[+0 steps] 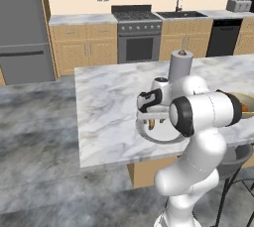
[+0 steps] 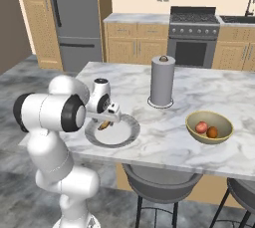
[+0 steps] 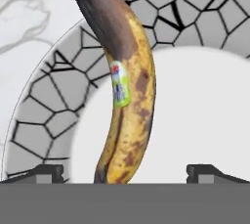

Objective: Take the fruits from the plate on the dining counter and place two fruits in each bowl.

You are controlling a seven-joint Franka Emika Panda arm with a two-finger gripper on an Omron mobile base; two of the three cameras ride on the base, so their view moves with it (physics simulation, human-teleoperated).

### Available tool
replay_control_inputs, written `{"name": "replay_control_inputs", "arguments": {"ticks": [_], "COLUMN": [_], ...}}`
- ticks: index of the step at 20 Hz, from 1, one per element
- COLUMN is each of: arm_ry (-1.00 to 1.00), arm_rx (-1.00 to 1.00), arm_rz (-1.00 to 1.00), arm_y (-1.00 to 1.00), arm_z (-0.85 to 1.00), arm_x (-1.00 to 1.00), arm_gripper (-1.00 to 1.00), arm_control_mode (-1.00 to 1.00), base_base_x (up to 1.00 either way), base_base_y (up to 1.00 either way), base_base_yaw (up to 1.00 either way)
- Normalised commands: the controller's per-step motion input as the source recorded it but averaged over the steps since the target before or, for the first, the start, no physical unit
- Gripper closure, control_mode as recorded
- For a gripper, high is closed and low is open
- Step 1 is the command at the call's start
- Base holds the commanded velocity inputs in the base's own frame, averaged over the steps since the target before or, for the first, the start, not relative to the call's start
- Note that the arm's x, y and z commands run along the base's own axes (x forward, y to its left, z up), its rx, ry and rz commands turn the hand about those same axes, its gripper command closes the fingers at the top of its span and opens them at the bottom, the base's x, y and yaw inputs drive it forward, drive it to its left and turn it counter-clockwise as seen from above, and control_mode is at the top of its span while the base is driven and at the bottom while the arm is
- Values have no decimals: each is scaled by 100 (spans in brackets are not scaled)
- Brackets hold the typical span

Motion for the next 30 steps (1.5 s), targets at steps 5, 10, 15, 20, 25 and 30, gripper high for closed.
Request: {"name": "replay_control_inputs", "arguments": {"ticks": [5, 10, 15, 20, 25, 30], "arm_ry": [1, 3, 4, 4, 2, 1], "arm_rx": [0, 0, 0, 0, 0, 0], "arm_rz": [0, 0, 0, 0, 0, 0], "arm_y": [0, 0, 0, 0, 0, 0], "arm_z": [-5, -19, -31, -26, -2, 0], "arm_x": [33, 16, 1, 0, 0, 0], "arm_gripper": [-100, -100, -100, 100, 100, 100], "arm_control_mode": [-100, -100, -100, -100, -100, -100], "base_base_x": [0, 0, 0, 0, 0, 0], "base_base_y": [0, 0, 0, 0, 0, 0], "base_base_yaw": [0, 0, 0, 0, 0, 0]}}
